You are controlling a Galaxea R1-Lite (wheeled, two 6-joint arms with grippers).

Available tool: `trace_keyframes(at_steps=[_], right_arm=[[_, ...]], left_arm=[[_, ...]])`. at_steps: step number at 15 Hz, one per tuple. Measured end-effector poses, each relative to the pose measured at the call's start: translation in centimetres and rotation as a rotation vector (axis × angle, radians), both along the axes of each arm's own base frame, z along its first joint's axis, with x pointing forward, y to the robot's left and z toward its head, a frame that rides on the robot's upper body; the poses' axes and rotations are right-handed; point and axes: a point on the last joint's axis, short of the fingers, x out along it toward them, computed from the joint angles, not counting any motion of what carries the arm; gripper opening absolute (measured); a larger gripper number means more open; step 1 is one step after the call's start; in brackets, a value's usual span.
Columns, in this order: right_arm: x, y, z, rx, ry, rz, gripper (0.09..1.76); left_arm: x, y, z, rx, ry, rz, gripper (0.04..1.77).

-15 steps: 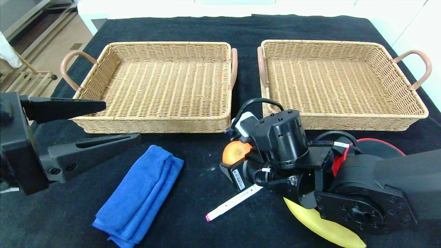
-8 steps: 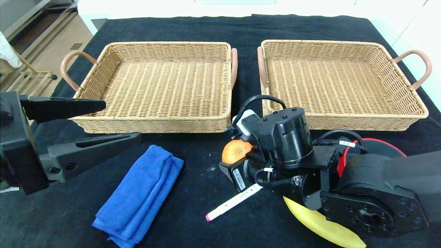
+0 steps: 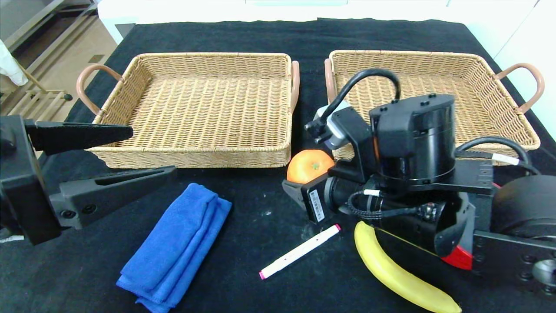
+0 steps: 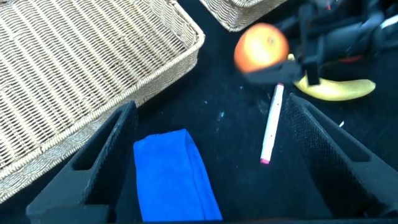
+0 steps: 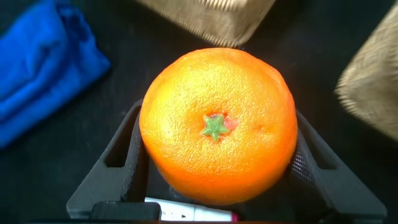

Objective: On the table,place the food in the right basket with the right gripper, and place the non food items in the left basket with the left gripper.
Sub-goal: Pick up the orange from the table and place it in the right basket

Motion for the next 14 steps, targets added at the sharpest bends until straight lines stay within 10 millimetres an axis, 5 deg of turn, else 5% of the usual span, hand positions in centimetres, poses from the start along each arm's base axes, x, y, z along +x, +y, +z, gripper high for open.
trace_keyframes(at_steps=[6, 14], right_arm=[[1.0, -4.6, 4.1, 0.084, -0.084, -0.110, 1.24], [5.8, -14.0, 6.5, 0.133, -0.153, -0.373, 1.24]], left_arm=[[0.0, 0.0, 0.0, 0.001, 0.002, 0.000, 1.72], [0.0, 0.0, 0.0, 0.001, 0.002, -0.001, 1.72]])
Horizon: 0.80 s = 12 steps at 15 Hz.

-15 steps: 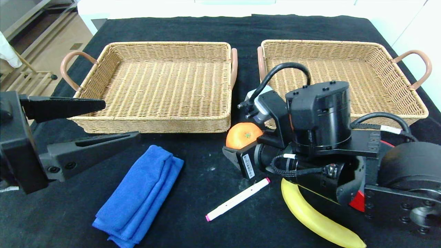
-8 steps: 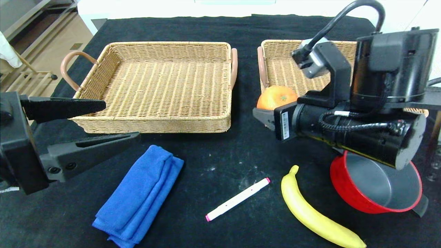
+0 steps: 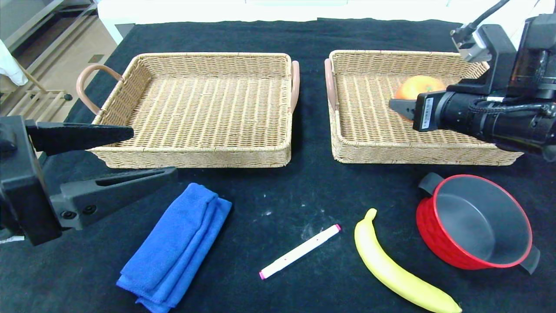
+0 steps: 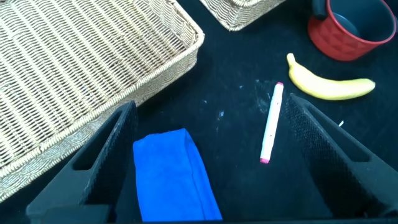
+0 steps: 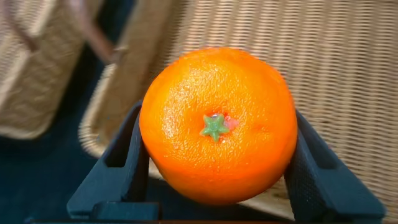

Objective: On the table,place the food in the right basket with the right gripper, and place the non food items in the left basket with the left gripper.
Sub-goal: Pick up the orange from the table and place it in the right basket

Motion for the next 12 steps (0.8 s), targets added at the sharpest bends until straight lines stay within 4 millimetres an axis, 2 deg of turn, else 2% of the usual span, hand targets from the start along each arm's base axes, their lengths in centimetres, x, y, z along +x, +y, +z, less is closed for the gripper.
trace_keyframes(at_steps=[8, 12], right_arm=[[2.7, -8.5, 1.2, 0.017, -0.035, -0.204, 1.24], [4.0, -11.4, 0.8, 0.022, -0.026, -0.246, 1.24]], left_arm=[[0.0, 0.0, 0.0, 0.000, -0.001, 0.001, 1.72], [0.0, 0.0, -0.1, 0.001, 0.002, 0.000, 1.72]])
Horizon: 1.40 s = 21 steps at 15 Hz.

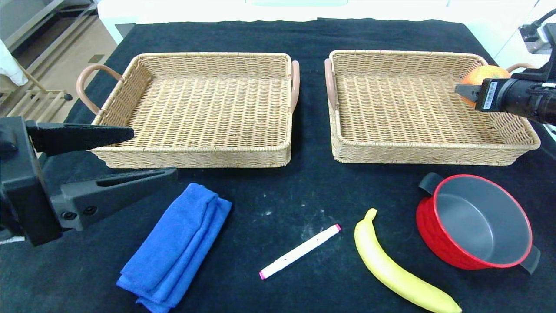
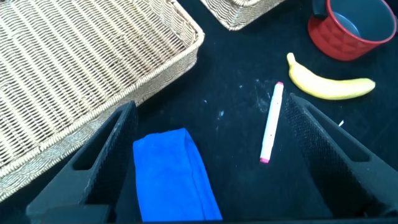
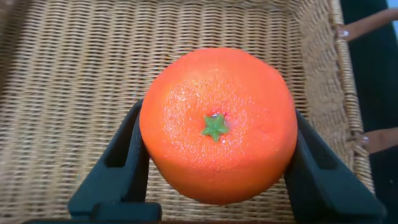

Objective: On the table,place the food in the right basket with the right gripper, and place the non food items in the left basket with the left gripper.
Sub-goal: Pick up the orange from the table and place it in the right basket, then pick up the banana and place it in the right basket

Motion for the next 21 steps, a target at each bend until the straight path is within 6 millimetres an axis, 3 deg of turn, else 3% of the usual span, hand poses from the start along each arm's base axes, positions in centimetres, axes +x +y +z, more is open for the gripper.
trace_keyframes(at_steps=[9, 14, 21], right_arm=[[2.4, -2.7, -1.7, 0.004, 0.039, -0.077, 1.24], [2.7, -2.9, -2.0, 0.012, 0.048, -0.087, 1.46], [2.3, -2.8, -1.9, 0.014, 0.055, -0.079, 1.61]], left_arm=[[0.2, -0.1, -0.1, 0.003, 0.006, 0.000, 1.72], [0.1, -0.1, -0.1, 0.001, 0.002, 0.000, 1.72], [0.1, 0.0, 0.0, 0.000, 0.001, 0.001, 1.72]])
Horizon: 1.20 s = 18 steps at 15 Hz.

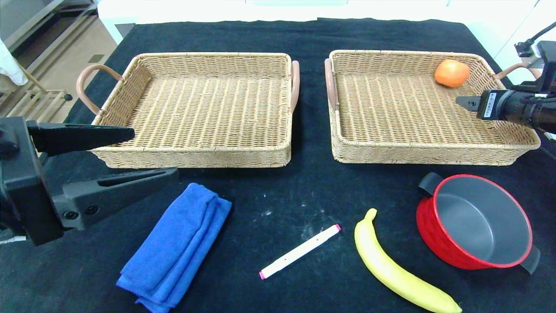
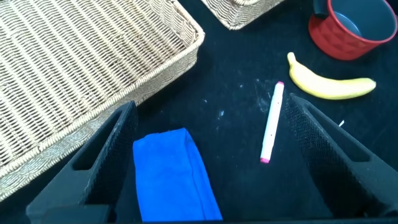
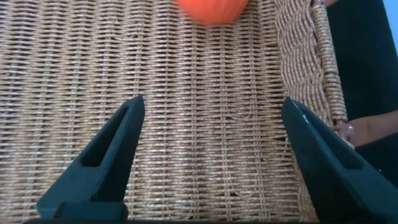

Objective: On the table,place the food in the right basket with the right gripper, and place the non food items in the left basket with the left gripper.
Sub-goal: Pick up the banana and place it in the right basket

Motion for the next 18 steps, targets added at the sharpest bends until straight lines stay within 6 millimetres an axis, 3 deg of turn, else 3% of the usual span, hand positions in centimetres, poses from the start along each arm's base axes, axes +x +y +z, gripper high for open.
trace_keyframes(at_steps=[4, 12, 18], right_arm=[[-2.4, 1.3, 1.2, -0.002, 0.047, 0.065, 1.65], [-11.1, 5.8, 4.4, -0.087, 0.172, 0.291, 1.69], [-15.3, 9.5, 4.5, -0.162, 0.231, 0.390, 1.70]], left_arm=[[-0.1, 0.0, 0.0, 0.000, -0.001, 0.000, 1.72], [-0.3, 0.1, 0.1, -0.002, -0.010, 0.000, 1.72], [-0.6, 0.2, 0.2, -0.003, -0.015, 0.000, 1.72]])
